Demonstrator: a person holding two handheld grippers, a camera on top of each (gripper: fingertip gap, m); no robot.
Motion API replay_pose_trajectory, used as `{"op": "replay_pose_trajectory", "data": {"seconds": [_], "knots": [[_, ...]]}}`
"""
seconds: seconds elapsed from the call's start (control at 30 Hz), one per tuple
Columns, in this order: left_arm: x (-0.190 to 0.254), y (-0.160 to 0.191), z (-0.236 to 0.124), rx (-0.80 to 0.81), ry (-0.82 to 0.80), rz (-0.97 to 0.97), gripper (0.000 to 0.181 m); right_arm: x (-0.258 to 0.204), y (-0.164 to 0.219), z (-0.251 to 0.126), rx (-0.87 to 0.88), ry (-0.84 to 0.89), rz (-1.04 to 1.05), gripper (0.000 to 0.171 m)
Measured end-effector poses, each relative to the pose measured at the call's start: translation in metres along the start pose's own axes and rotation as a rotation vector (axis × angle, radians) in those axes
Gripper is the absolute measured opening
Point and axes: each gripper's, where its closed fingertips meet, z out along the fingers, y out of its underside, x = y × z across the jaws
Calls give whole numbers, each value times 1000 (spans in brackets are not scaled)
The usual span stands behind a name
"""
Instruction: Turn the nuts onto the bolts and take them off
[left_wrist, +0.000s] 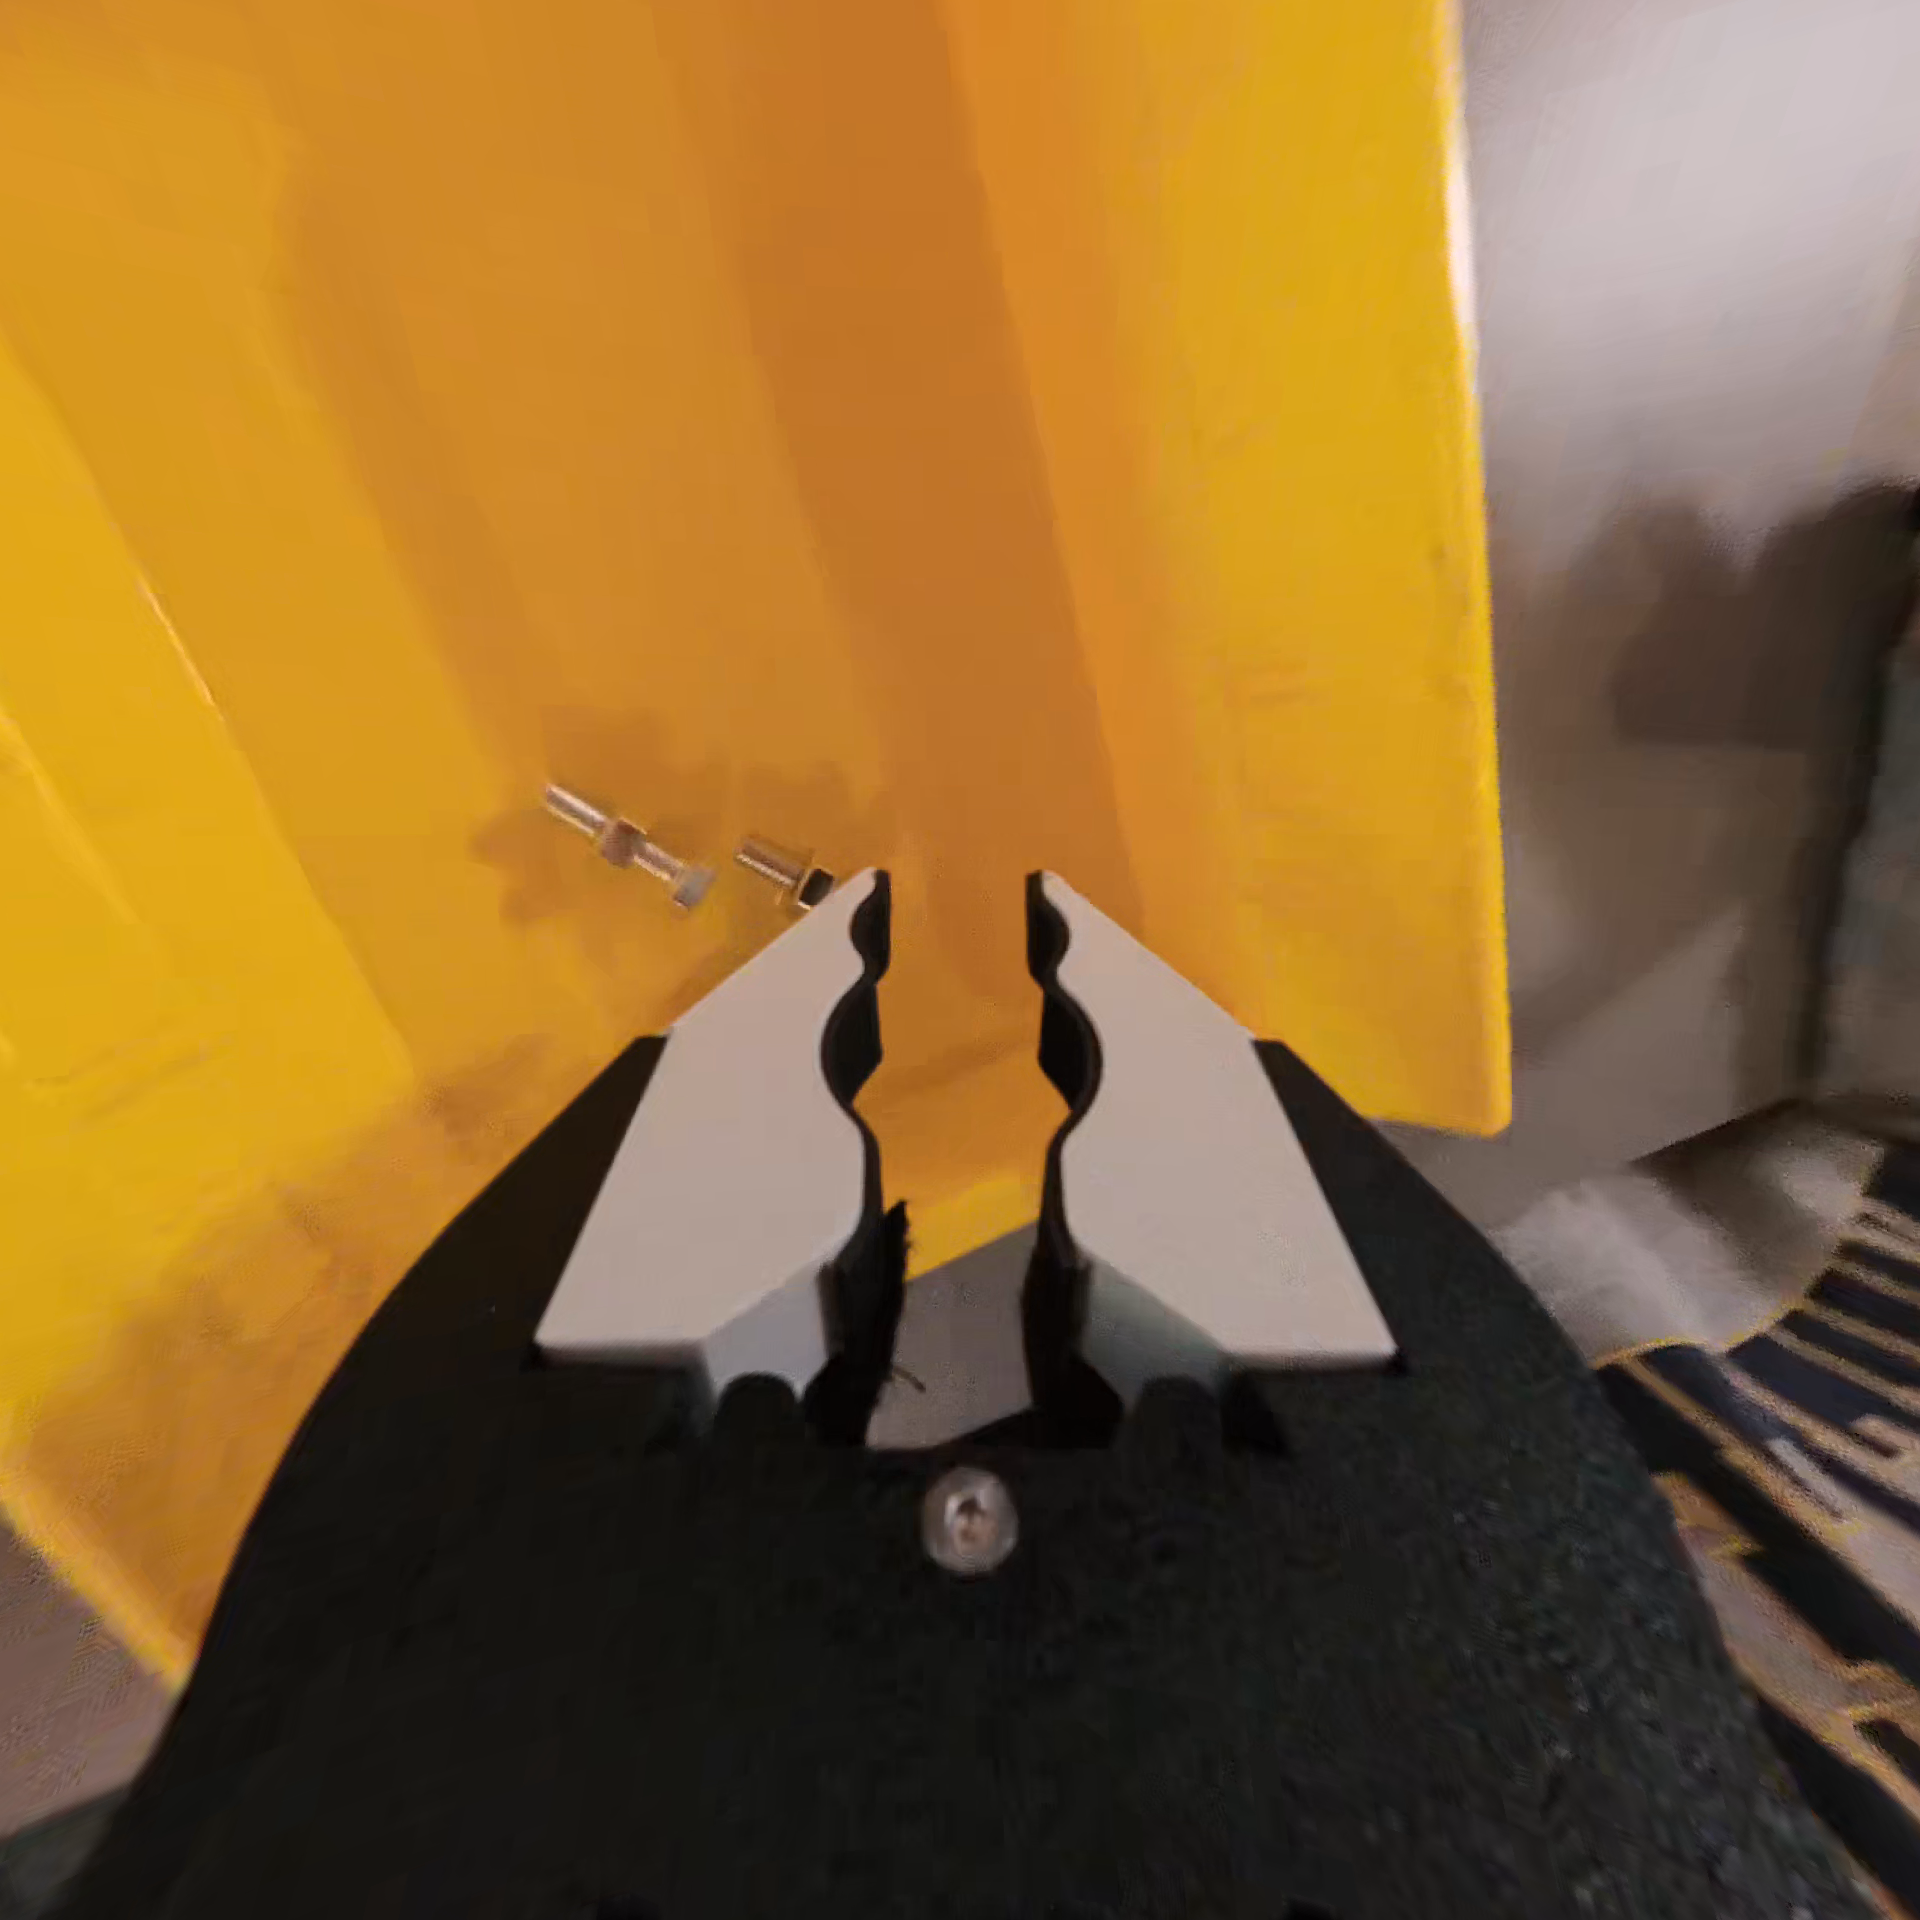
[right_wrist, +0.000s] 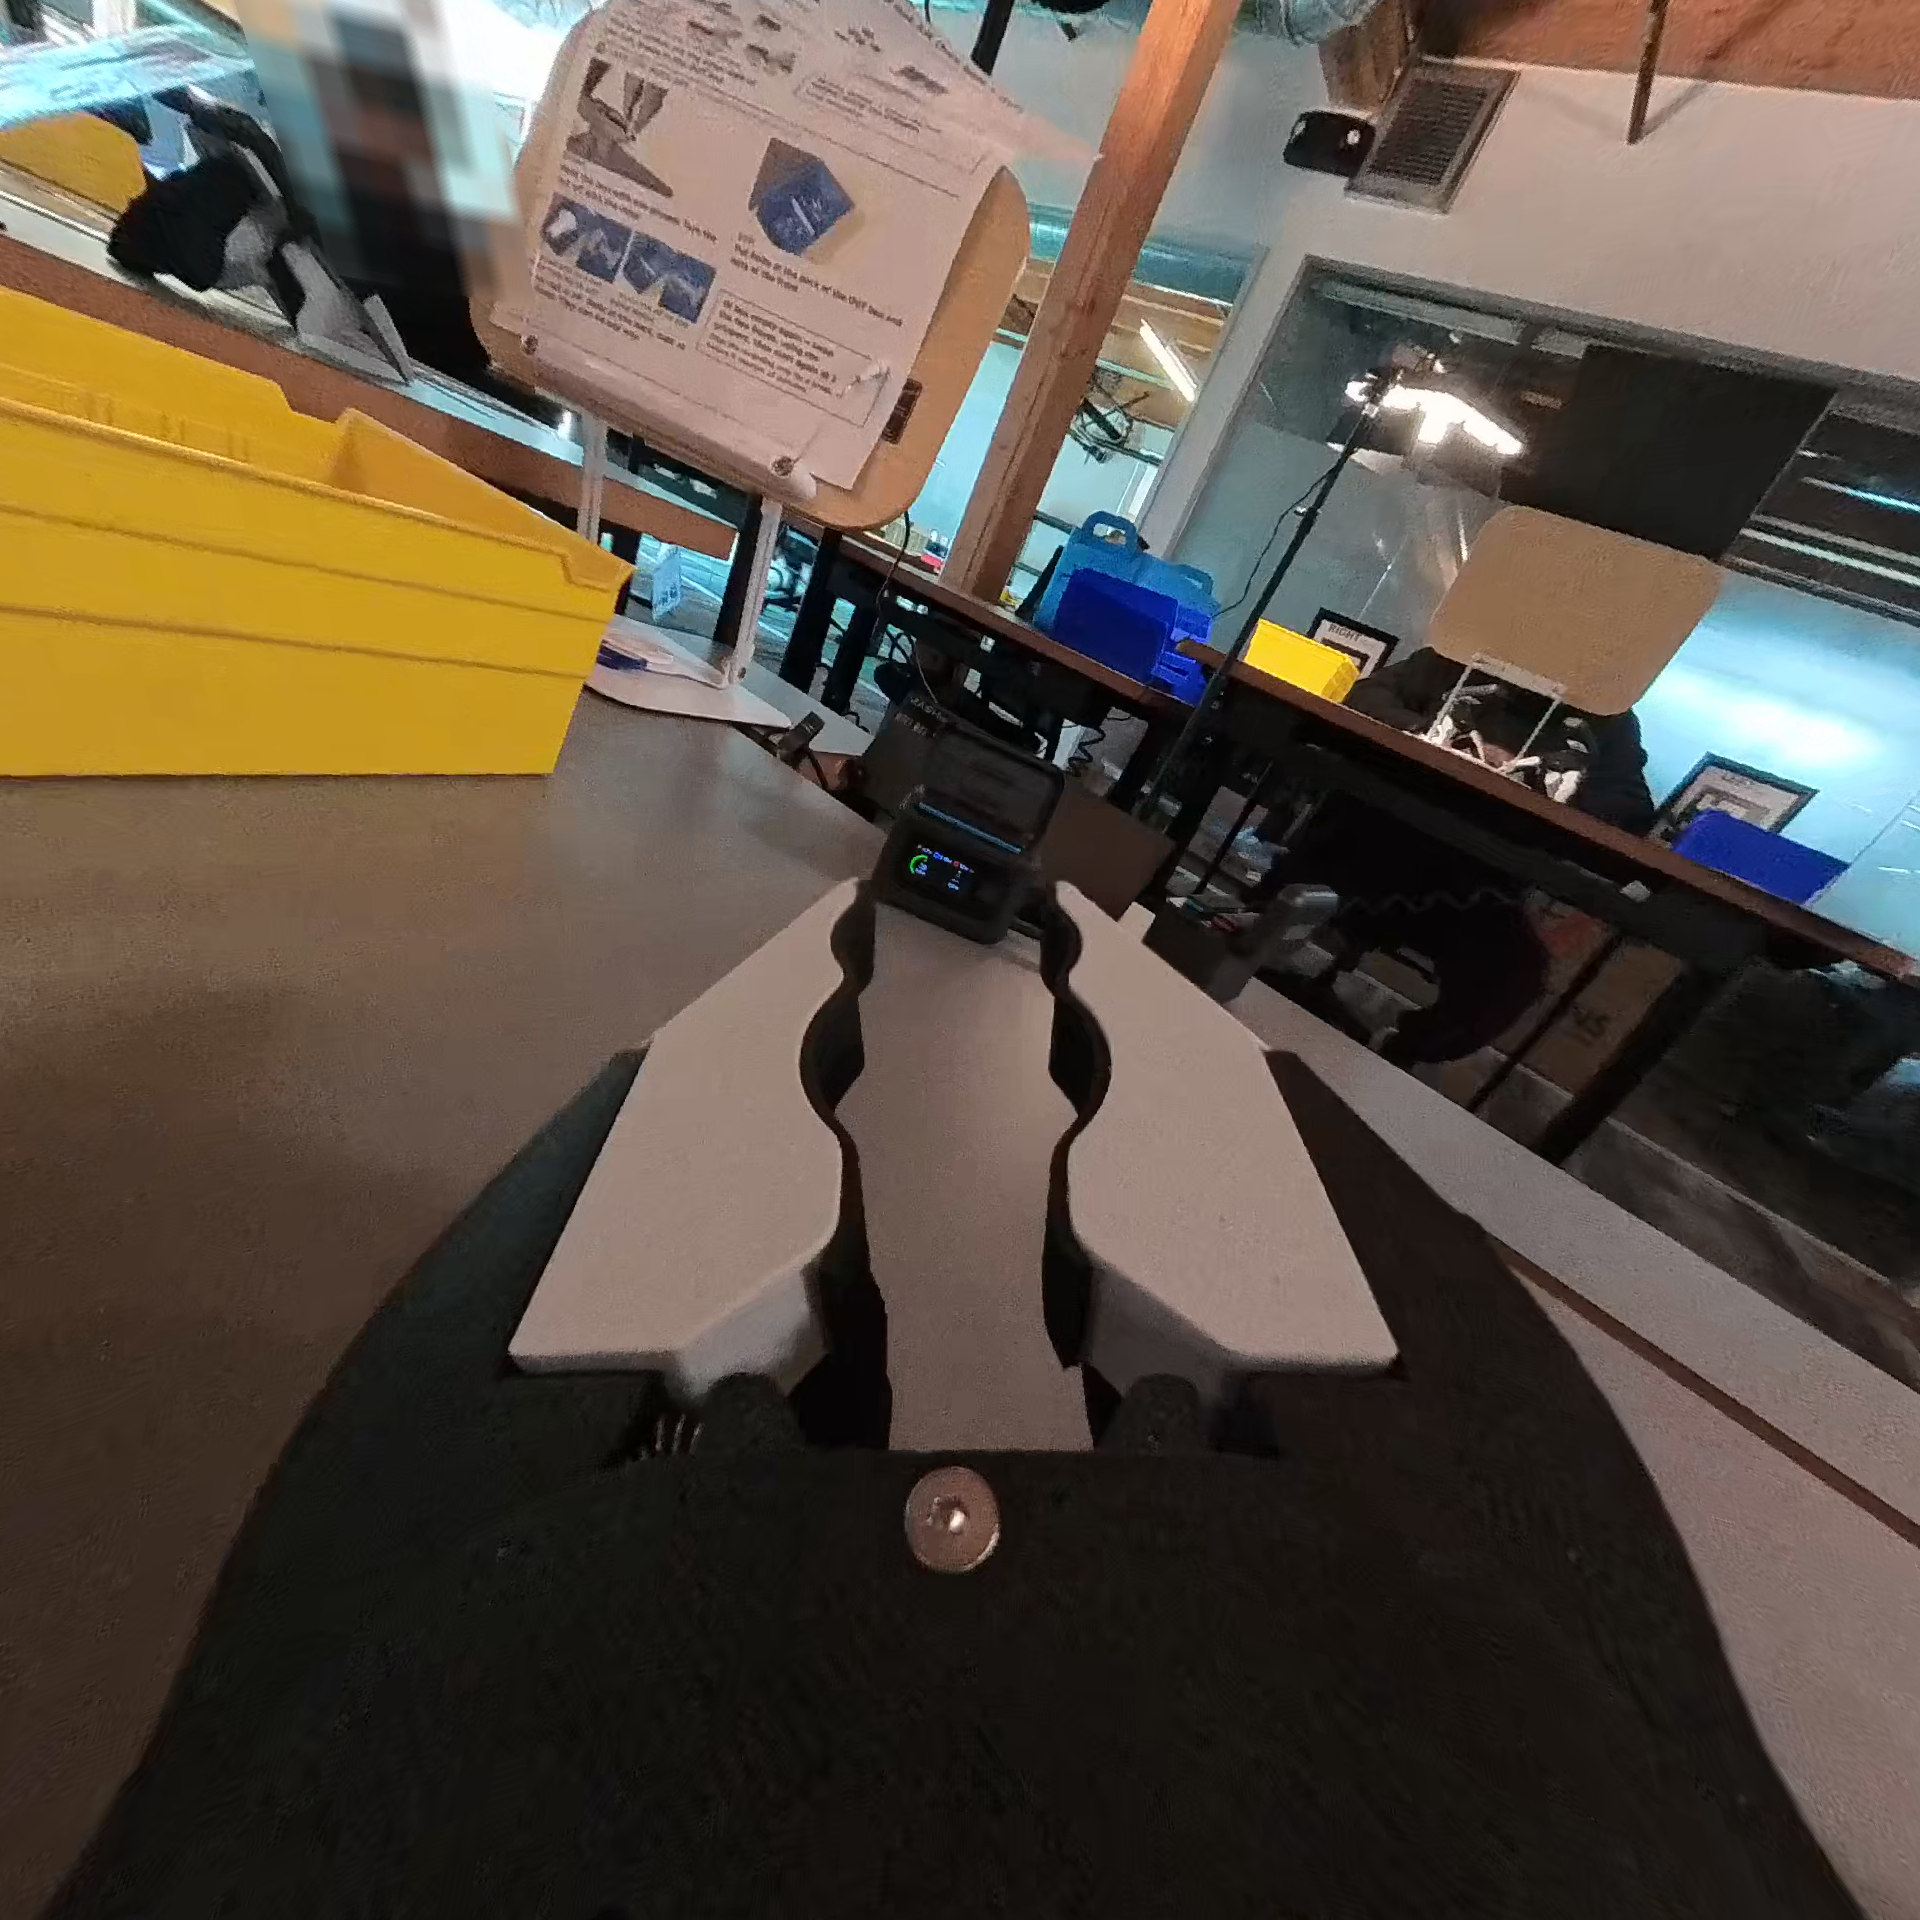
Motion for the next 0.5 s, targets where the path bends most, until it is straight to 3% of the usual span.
{"op": "replay_pose_trajectory", "data": {"seconds": [0.23, 0.43, 0.5], "knots": [[-30, 17, 24, -203, -144, -249, 51, 5, 0, 0, 16, -6, 45, 32], [-31, 15, 41, -234, -196, -254, 40, 10, -1, -2, 21, -2, 63, 32], [-31, 19, 41, -274, -230, -216, 23, 12, 0, -4, 21, -1, 62, 32]]}}
